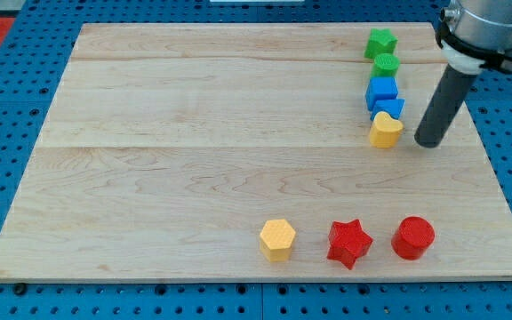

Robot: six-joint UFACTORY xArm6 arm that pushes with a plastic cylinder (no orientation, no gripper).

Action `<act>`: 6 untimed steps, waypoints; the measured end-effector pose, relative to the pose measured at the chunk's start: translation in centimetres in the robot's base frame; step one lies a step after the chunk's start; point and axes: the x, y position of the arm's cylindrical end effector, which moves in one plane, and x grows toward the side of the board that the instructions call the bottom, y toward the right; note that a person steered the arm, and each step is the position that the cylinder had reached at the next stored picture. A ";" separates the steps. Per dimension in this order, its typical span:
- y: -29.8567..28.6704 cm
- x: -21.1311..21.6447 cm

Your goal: Place the yellow heart to the left of the blue triangle

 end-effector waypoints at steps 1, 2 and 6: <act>-2.3 0.0; -7.6 2.7; -11.2 -3.7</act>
